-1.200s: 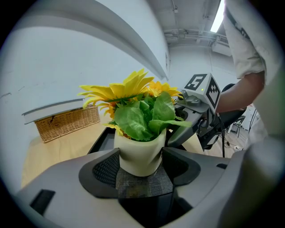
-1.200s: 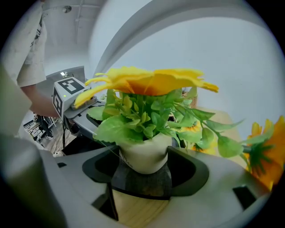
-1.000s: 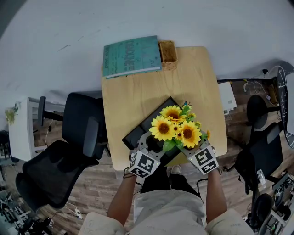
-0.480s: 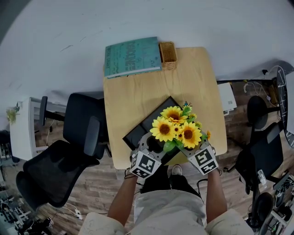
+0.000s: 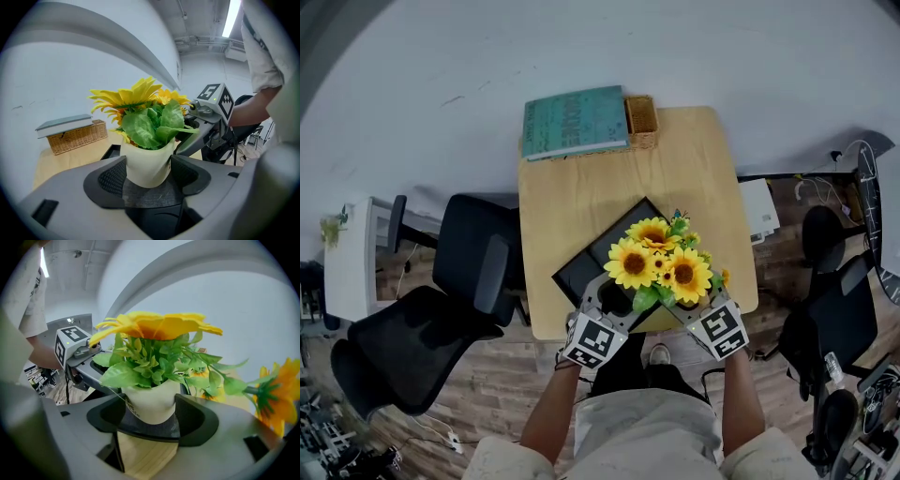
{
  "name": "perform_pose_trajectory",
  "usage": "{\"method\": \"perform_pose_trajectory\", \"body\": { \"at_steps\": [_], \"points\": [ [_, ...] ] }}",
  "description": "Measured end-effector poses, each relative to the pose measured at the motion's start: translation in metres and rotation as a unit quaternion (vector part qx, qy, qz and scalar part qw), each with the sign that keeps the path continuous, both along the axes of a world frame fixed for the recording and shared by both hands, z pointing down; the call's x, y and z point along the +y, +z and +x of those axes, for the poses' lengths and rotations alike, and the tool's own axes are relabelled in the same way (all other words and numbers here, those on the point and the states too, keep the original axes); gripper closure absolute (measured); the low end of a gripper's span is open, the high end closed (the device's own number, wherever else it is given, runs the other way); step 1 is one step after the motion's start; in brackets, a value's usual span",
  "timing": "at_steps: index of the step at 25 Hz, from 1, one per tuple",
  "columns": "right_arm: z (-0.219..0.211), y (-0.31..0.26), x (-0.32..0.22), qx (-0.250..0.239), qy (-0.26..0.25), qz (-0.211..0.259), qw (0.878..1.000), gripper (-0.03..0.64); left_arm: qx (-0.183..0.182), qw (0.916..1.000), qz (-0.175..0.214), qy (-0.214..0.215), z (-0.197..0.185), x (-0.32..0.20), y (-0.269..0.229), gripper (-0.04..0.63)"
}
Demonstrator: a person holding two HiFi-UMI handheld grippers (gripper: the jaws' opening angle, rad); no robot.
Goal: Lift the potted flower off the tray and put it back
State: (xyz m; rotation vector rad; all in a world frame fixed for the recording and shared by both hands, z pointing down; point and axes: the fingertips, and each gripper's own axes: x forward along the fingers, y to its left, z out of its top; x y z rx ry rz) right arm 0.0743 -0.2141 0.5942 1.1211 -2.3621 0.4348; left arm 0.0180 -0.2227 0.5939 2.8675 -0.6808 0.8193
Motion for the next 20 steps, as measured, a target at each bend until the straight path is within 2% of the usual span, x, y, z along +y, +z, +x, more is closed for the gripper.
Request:
{"method": "perform_pose_trajectory", "body": {
  "at_steps": [9,20],
  "points": [
    [-0.009,-0.047,0.019,0.001,-0.025,0.058,0.998,0.278,0.039,0.9982,0.032,-0.033,-0.008,0.022,-0.047,0.311],
    [-0.015,-0.107,0.059,-0.030,-0.032,0.125,0.991,0.279,0.063,0.9926,0.093,-0.047,-0.016,0.064,-0.109,0.311]
  ]
}}
